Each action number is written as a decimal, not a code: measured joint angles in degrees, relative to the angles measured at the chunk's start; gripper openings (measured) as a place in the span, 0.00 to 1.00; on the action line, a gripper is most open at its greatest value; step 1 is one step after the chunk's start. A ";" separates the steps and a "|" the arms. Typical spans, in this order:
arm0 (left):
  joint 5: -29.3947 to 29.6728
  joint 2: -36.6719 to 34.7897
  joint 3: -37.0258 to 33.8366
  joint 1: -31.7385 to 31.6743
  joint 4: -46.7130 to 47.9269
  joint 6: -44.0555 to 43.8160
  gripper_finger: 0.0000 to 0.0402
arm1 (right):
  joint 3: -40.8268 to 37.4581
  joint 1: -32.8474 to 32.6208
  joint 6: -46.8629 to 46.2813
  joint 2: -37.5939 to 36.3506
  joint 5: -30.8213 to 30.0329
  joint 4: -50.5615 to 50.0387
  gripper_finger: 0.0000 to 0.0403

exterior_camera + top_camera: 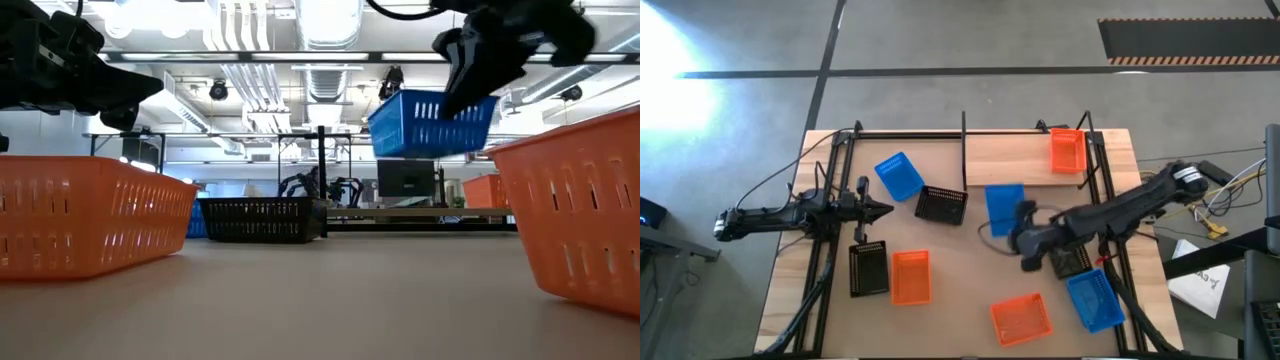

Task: Stack baskets on shelf by color
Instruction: Put the middle blue bin on the shelf

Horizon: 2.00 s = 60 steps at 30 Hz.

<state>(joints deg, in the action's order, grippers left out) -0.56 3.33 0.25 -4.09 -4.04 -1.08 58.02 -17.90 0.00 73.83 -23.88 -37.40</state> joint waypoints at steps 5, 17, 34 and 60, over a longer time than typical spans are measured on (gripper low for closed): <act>0.00 0.01 0.00 0.01 0.01 0.01 0.00 | -0.43 10.17 9.58 -7.07 -1.39 -5.06 0.02; 0.00 0.00 0.00 0.00 0.01 0.00 0.00 | -4.79 42.80 30.32 -6.65 20.49 -1.33 0.02; -0.01 0.00 0.00 0.00 0.01 0.00 0.00 | -5.21 50.75 33.83 -1.67 25.85 0.48 0.02; 0.00 0.00 0.00 -0.01 0.01 0.00 0.00 | -5.08 50.29 34.08 -3.95 20.92 0.90 0.26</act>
<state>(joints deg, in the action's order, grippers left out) -0.56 3.33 0.25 -4.10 -4.03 -1.08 52.94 32.38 34.08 69.89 -2.96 -36.50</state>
